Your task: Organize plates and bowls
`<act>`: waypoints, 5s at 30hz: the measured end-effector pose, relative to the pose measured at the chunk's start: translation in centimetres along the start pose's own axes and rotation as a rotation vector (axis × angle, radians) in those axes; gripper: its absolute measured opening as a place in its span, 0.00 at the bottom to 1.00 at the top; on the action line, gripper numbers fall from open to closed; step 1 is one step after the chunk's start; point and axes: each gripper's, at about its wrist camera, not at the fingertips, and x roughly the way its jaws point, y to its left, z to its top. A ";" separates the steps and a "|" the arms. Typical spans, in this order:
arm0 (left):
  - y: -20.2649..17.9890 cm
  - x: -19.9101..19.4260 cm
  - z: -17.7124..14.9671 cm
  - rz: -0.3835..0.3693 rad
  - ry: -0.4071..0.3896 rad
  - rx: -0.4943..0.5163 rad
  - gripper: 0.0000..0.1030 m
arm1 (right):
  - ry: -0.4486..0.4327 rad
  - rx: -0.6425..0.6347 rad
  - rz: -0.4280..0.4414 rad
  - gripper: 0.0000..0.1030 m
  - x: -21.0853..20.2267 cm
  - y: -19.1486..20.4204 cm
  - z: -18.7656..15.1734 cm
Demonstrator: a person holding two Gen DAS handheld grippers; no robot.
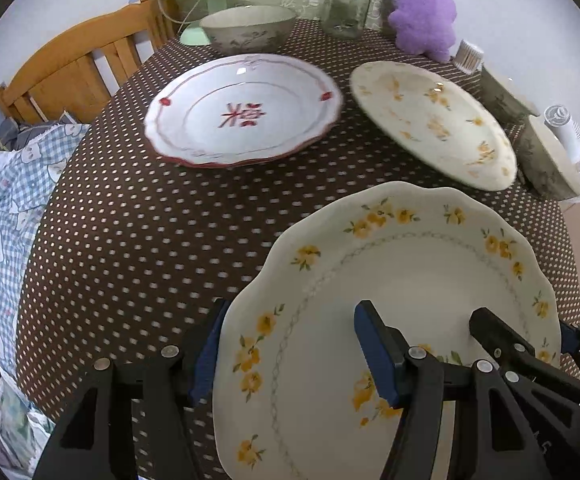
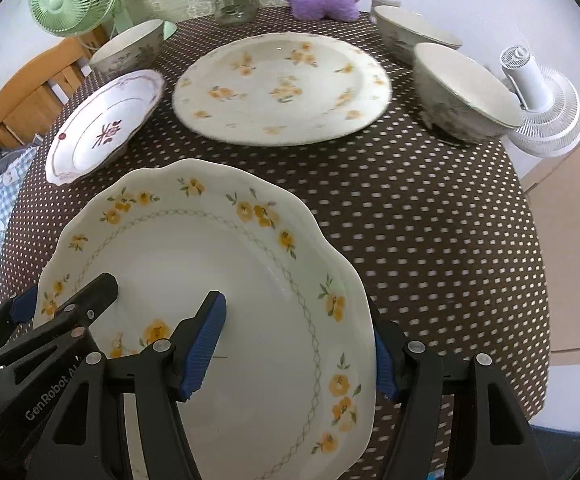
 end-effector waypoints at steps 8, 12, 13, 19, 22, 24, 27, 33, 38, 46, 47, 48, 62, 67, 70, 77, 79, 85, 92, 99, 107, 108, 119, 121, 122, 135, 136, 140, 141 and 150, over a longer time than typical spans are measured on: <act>4.6 0.6 0.5 0.003 0.006 0.019 0.62 | 0.000 0.016 0.000 0.67 1.0 4.8 0.1; 6.6 0.9 0.5 -0.002 0.010 0.022 0.62 | 0.007 0.015 -0.005 0.67 1.6 6.5 0.1; 7.0 1.2 0.6 -0.004 0.011 0.021 0.62 | 0.008 0.014 -0.005 0.67 1.8 6.9 0.2; 8.2 1.9 1.0 -0.017 0.008 0.027 0.62 | 0.004 0.016 -0.020 0.67 2.4 8.4 0.7; 8.3 2.1 1.3 -0.017 -0.004 0.040 0.62 | -0.010 0.024 -0.028 0.67 2.6 8.5 0.9; 8.4 2.2 1.4 -0.014 -0.011 0.044 0.62 | -0.013 0.030 -0.028 0.67 2.7 8.5 1.1; 8.4 2.3 1.7 -0.011 -0.015 0.042 0.62 | -0.015 0.034 -0.021 0.67 2.9 8.3 1.0; 8.1 2.5 1.9 0.003 -0.019 0.048 0.68 | 0.013 0.053 0.025 0.67 3.6 7.4 1.3; 8.9 2.9 2.3 -0.024 0.025 -0.014 0.79 | -0.007 0.025 0.043 0.68 2.9 6.9 1.9; 8.2 -0.3 2.6 0.021 -0.040 -0.008 0.91 | -0.062 -0.005 0.104 0.70 0.2 4.8 2.4; 7.8 -0.7 2.6 0.021 -0.045 -0.009 0.92 | -0.067 -0.009 0.109 0.70 -0.3 4.4 2.5; 7.5 -1.2 2.7 0.022 -0.051 -0.010 0.92 | -0.076 -0.013 0.113 0.70 -0.9 3.9 2.5; -0.4 -8.1 3.4 0.053 -0.169 -0.018 0.93 | -0.171 -0.075 0.170 0.75 -7.8 -2.8 4.5; -3.3 -10.2 3.7 0.056 -0.219 -0.060 0.92 | -0.208 -0.083 0.163 0.75 -9.8 -5.5 5.6; -4.9 -11.0 3.8 0.054 -0.239 -0.066 0.92 | -0.226 -0.075 0.133 0.75 -10.5 -7.1 6.3; -7.9 -12.4 4.6 0.080 -0.272 -0.069 0.91 | -0.251 -0.075 0.128 0.75 -12.1 -10.4 7.6; -8.5 -12.7 5.1 0.079 -0.279 -0.061 0.91 | -0.253 -0.069 0.133 0.75 -12.4 -11.0 7.9; -9.2 -12.6 7.1 0.051 -0.292 -0.007 0.91 | -0.265 -0.027 0.108 0.75 -12.8 -11.7 9.3; -9.5 -10.9 10.4 0.035 -0.296 0.056 0.91 | -0.276 0.045 0.061 0.75 -11.9 -11.7 11.8; -9.4 -8.7 13.9 0.009 -0.311 0.128 0.90 | -0.293 0.089 -0.024 0.75 -9.8 -10.6 14.2; -9.4 -5.0 17.5 -0.027 -0.298 0.209 0.90 | -0.255 0.165 -0.040 0.75 -6.5 -10.2 17.1; -9.5 -4.6 17.8 -0.030 -0.296 0.222 0.90 | -0.251 0.176 -0.042 0.75 -6.0 -10.2 17.5; -9.5 1.7 20.7 -0.066 -0.233 0.296 0.87 | -0.204 0.271 -0.048 0.75 -1.7 -9.2 18.8; -9.5 3.1 21.0 -0.073 -0.204 0.302 0.86 | -0.188 0.276 -0.056 0.75 -0.7 -9.0 19.1; -9.5 3.6 21.1 -0.076 -0.195 0.304 0.85 | -0.179 0.280 -0.058 0.75 0.0 -9.0 19.3; -9.5 9.1 21.2 -0.073 -0.086 0.312 0.81 | -0.071 0.353 -0.049 0.73 5.2 -8.7 18.8; -9.6 9.5 21.2 -0.077 -0.079 0.313 0.80 | -0.060 0.361 -0.048 0.73 5.6 -8.9 18.7; -9.9 10.4 21.3 -0.073 -0.070 0.319 0.75 | -0.062 0.358 -0.076 0.70 6.5 -8.7 18.6; -10.0 10.6 21.3 -0.070 -0.066 0.318 0.74 | -0.063 0.351 -0.081 0.70 6.6 -8.5 18.6; -10.5 11.4 21.2 -0.083 -0.053 0.340 0.72 | -0.019 0.387 -0.092 0.62 7.7 -8.6 17.9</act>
